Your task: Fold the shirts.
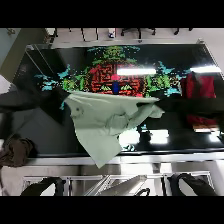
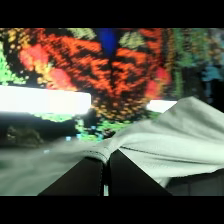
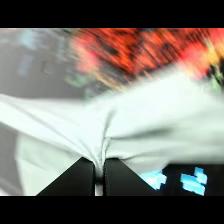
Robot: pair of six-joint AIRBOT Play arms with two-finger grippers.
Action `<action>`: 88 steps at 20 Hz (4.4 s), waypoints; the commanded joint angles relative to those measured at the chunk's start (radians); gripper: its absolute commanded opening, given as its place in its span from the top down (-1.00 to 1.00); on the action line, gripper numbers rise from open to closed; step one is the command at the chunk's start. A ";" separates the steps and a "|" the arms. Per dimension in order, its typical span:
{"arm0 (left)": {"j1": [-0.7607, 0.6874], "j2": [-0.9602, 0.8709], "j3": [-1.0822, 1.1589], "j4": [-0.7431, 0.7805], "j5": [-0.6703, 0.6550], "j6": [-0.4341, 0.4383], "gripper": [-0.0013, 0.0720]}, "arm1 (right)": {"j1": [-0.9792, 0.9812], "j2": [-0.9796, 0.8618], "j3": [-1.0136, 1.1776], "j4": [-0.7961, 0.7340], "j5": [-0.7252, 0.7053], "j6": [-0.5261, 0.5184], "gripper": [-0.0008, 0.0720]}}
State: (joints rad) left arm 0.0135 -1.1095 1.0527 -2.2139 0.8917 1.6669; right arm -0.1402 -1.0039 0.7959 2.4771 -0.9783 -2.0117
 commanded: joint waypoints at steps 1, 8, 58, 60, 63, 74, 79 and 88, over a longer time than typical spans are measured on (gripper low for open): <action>-0.042 -0.253 -0.032 -0.006 -0.199 0.043 0.91 | 0.038 -0.228 -0.100 0.027 0.188 -0.024 0.91; -0.004 -0.556 0.288 -0.007 0.061 0.035 -0.94 | 0.006 -0.391 0.017 0.016 0.165 -0.024 0.38; 0.620 0.421 1.028 -0.007 0.240 -0.078 0.92 | -0.481 0.328 1.072 0.103 0.071 0.037 0.91; 0.623 0.377 0.983 -0.066 0.265 -0.090 0.92 | -0.481 0.296 1.071 0.105 0.060 0.037 0.91; 0.526 0.280 0.859 -0.114 0.348 -0.089 0.92 | -0.476 0.185 1.066 0.145 -0.056 0.075 0.91; 0.023 -0.391 0.472 0.231 0.165 -0.055 0.92 | -0.094 -0.420 0.546 -0.055 0.076 0.079 0.91; 0.051 -0.726 0.628 0.222 0.140 -0.083 0.92 | -0.103 -0.719 0.559 0.112 0.177 0.071 0.91; 0.050 -0.916 1.000 0.225 0.324 -0.136 0.92 | -0.126 -0.838 0.729 0.053 0.099 0.102 0.91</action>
State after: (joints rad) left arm 0.0639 -2.0014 1.9839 -1.9930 1.1332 1.5429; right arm -0.2543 -1.8309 1.5032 2.5710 -0.8291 -1.9163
